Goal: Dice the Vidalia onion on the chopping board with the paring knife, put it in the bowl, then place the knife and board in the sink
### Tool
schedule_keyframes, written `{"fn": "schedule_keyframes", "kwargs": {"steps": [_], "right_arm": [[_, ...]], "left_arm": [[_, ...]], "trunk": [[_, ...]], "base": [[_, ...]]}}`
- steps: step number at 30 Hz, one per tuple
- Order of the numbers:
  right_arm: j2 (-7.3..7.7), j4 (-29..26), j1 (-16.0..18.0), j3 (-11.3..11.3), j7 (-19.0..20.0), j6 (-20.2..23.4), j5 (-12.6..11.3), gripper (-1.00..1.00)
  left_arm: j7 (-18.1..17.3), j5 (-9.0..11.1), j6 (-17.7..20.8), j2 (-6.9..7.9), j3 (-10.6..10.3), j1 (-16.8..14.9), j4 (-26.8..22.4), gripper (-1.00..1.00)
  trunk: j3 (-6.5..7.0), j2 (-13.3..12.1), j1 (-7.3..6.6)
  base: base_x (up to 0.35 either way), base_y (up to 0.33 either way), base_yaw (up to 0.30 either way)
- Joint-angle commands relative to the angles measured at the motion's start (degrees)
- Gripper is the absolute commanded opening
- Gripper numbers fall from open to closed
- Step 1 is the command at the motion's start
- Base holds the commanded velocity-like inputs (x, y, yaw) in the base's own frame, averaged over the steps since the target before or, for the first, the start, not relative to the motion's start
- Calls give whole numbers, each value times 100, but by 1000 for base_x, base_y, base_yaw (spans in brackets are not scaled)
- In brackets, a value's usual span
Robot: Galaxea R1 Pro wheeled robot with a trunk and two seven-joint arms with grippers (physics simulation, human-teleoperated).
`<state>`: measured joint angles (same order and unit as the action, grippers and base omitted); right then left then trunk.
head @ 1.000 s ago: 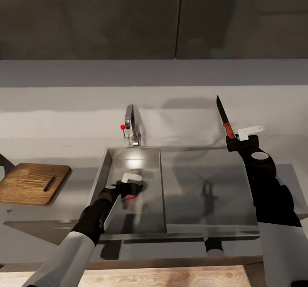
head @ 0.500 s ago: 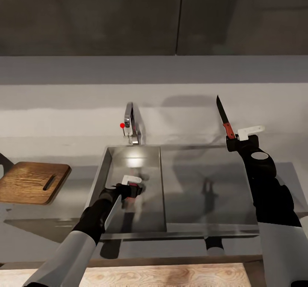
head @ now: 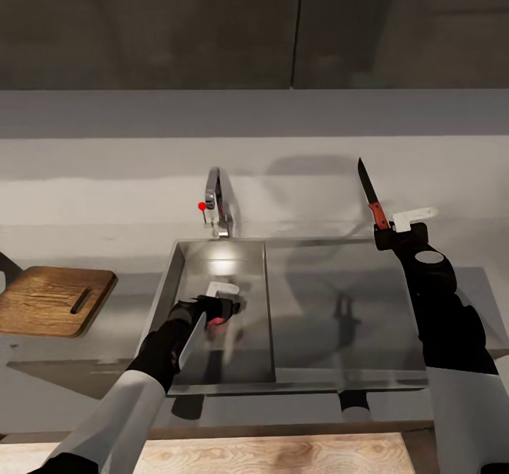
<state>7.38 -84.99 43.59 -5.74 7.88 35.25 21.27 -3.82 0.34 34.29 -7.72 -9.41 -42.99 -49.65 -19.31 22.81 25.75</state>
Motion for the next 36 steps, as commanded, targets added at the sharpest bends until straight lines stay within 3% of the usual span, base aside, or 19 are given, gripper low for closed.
{"fn": "schedule_keyframes", "kwargs": {"steps": [1,36], "right_arm": [[0,-8,6,-4,66,28,53,-100],[0,-8,3,-7,65,34,53,-100]], "left_arm": [[-12,2,31,-1,1,-5,-7,100],[-6,2,52,7,1,-8,9,100]], "trunk": [[-10,11,3],[-10,11,3]], "base": [[0,0,0],[0,0,0]]}}
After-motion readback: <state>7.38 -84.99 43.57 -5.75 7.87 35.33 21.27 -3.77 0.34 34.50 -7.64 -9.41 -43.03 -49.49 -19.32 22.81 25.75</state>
